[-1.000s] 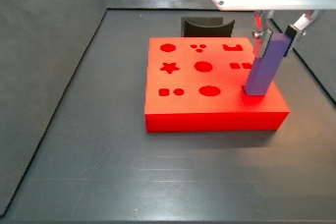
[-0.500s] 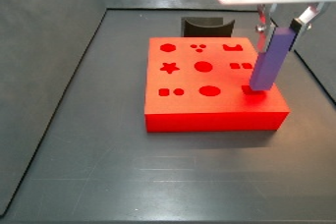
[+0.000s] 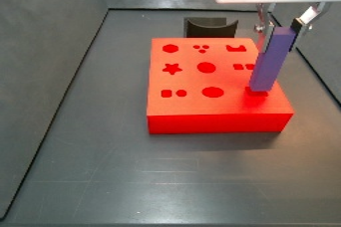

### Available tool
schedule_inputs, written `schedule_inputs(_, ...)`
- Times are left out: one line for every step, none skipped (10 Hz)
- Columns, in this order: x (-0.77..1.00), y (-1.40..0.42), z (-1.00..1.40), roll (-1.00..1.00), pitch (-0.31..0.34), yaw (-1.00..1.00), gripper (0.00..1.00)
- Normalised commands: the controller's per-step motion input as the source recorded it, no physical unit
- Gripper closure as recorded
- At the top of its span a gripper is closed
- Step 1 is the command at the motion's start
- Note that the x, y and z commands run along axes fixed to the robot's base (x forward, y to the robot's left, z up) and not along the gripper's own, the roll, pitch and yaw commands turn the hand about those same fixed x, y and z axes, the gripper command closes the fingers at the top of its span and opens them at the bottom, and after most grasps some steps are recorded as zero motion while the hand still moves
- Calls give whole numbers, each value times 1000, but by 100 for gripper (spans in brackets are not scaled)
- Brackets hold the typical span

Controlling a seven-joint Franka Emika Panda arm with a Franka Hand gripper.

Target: Insert the rectangle object.

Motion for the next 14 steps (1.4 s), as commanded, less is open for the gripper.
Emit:
schedule_inputs(0,-20,-169,171,-44,0,100)
schedule_inputs(0,-9,-194,166,-51,0,100)
schedule_inputs(0,0,-200,153,-53,0,100)
schedule_inputs(-49,0,-171,90,-54,0,100)
schedule_inputs(-31,-34,-143,30,-59,0,100)
schedule_inputs(0,-123,-140,0,-60,14,100)
schedule_inputs(57,-131,-160,0,-50,40,100)
schedule_inputs(9,-57,-260,23,-34,14,100)
schedule_inputs(97,-60,-389,74,0,0,100)
schedule_inputs(154,-20,-471,73,0,0,100)
schedule_inputs(146,0,-489,69,0,0,100)
schedule_inputs(114,0,-477,56,0,0,100)
schedule_inputs(40,0,-437,49,0,0,100)
schedule_inputs(0,0,-337,20,0,0,100)
